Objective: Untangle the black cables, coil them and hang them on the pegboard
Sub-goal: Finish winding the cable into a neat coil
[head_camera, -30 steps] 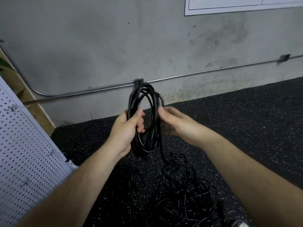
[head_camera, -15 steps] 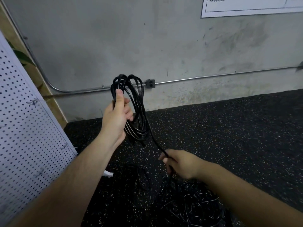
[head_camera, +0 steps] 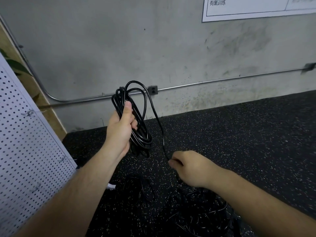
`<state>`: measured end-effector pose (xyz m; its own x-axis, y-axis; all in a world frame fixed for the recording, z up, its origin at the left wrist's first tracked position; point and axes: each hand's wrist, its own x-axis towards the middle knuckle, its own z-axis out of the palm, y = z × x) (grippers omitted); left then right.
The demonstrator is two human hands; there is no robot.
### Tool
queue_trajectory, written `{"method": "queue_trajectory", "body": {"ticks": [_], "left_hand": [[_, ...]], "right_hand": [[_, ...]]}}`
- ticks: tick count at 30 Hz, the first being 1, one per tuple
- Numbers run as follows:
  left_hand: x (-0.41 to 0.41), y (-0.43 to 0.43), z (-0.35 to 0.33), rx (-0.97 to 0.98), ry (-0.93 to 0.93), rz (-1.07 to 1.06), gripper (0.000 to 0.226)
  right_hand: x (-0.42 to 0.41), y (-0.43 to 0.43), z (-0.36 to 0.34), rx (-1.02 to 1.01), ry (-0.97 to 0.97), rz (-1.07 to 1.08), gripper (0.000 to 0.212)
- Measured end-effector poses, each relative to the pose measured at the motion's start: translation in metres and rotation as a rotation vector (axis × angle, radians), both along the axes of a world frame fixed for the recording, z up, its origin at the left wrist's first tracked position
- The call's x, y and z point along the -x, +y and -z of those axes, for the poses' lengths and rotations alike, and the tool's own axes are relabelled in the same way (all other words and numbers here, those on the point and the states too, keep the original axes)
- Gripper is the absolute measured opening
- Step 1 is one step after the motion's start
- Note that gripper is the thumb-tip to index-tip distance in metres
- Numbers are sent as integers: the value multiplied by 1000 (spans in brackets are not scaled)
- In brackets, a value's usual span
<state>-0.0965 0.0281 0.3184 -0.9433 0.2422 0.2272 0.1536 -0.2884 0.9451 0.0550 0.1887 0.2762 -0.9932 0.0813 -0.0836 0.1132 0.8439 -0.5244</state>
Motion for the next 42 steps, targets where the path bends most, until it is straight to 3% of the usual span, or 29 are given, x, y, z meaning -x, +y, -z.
{"method": "queue_trajectory", "body": {"ticks": [4,8,11,14,18,22,28,31,33,35,38,42], "left_hand": [[-7,6,5,155,78,-32,31],[-20,15,10,375,216,4,28],[-38,21,9,459,261,147,27],[-52,26,11,485,271,251,39],[-50,28,12,368,158,357,49],[-51,24,7,331,68,487,48],[-48,16,7,281,-68,726,47],[-45,14,4,226,-61,785,32],[-48,15,5,278,-10,814,36],[-53,18,7,322,51,802,24],[-58,19,6,275,33,797,11],[-52,19,7,163,-35,787,6]], "right_hand": [[-9,-8,-25,-283,12,-146,37],[-12,-10,-45,-372,112,-243,33],[-8,-1,-53,-409,242,-223,32],[-5,9,-55,-319,365,-156,35],[-4,12,-54,-60,476,-21,37],[-6,13,-59,248,448,160,40],[-7,40,-73,674,345,89,29],[-10,46,-73,694,329,78,21],[-9,41,-68,642,393,65,15],[-8,34,-62,586,386,21,10],[-5,28,-59,494,377,-27,17],[-5,31,-61,605,436,-67,22]]}}
